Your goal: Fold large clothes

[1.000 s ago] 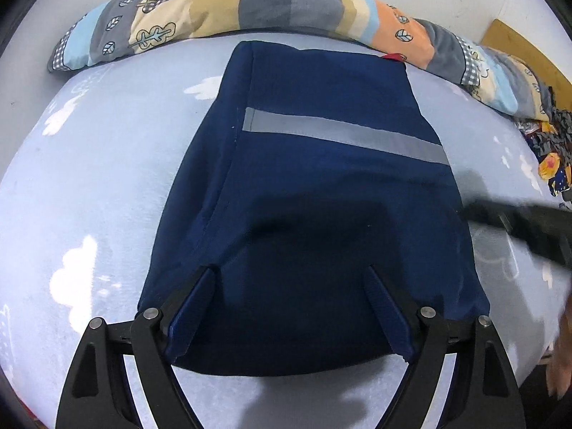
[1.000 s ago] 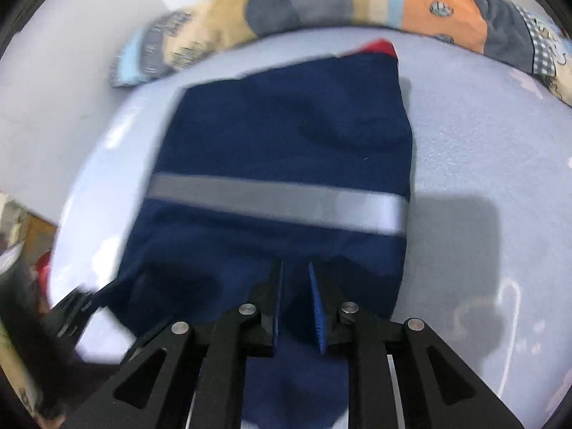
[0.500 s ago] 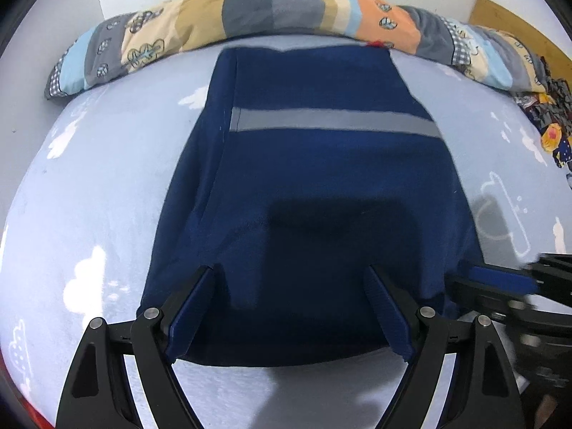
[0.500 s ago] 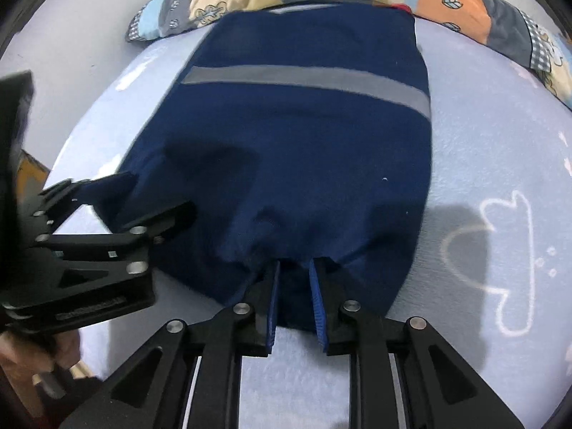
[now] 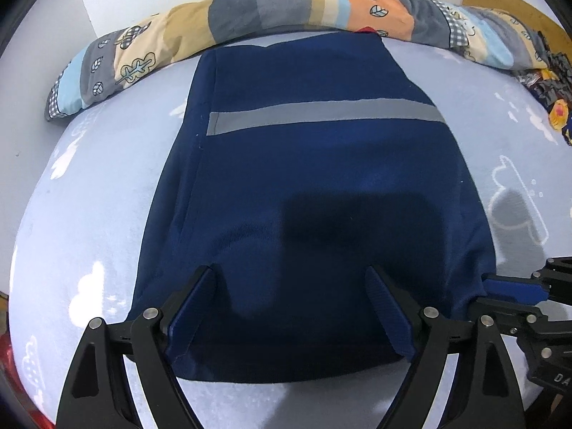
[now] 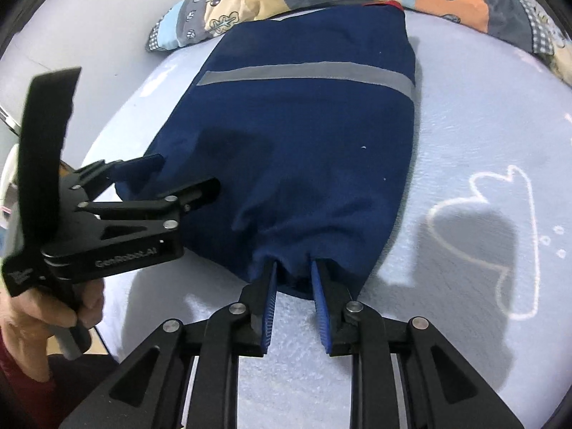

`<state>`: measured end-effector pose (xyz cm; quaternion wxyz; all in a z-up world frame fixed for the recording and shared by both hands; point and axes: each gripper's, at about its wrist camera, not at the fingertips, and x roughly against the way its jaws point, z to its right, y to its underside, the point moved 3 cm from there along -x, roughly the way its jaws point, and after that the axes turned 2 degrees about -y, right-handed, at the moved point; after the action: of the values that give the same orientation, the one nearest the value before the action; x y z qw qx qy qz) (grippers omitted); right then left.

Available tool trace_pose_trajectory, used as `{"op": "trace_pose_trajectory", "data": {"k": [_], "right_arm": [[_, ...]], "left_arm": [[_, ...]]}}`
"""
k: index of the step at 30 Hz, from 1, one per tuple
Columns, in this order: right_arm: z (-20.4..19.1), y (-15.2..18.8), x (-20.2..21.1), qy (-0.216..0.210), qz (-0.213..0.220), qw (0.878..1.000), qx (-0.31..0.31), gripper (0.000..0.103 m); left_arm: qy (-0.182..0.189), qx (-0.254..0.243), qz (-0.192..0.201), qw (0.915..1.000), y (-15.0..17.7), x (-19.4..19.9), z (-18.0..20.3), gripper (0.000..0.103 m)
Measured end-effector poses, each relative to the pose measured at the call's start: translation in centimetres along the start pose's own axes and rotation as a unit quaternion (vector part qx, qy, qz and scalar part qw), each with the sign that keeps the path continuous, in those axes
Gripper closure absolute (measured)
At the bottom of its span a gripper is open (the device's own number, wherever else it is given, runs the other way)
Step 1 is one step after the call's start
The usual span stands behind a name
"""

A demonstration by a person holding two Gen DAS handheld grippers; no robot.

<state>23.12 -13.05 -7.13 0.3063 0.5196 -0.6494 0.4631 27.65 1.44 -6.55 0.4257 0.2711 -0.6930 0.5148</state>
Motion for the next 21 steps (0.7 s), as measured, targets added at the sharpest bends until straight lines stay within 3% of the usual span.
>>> {"op": "trace_pose_trajectory", "data": {"k": [2, 6, 10, 15, 21], "right_arm": [[0.7, -0.2, -0.2, -0.015, -0.002, 1.000, -0.008, 0.080], [0.1, -0.5, -0.7, -0.019, -0.004, 1.000, -0.010, 0.076], [-0.3, -0.3, -0.7, -0.018, -0.008, 1.000, 0.000, 0.070], [-0.2, -0.6, -0.3, -0.026, -0.008, 1.000, -0.009, 0.070], [0.1, -2.4, 3.6, 0.004, 0.074, 0.997, 0.006, 0.068]], "left_arm": [[-0.025, 0.008, -0.008, 0.9996, -0.2, -0.2, 0.0, 0.015], [-0.035, 0.005, -0.009, 0.9993, -0.3, -0.7, 0.3, 0.014], [-0.036, 0.006, -0.012, 0.9993, -0.5, -1.2, 0.4, 0.013], [-0.033, 0.010, -0.007, 0.9994, -0.8, -1.0, 0.3, 0.014], [-0.025, 0.017, 0.019, 0.9994, -1.2, -0.1, 0.2, 0.020]]}}
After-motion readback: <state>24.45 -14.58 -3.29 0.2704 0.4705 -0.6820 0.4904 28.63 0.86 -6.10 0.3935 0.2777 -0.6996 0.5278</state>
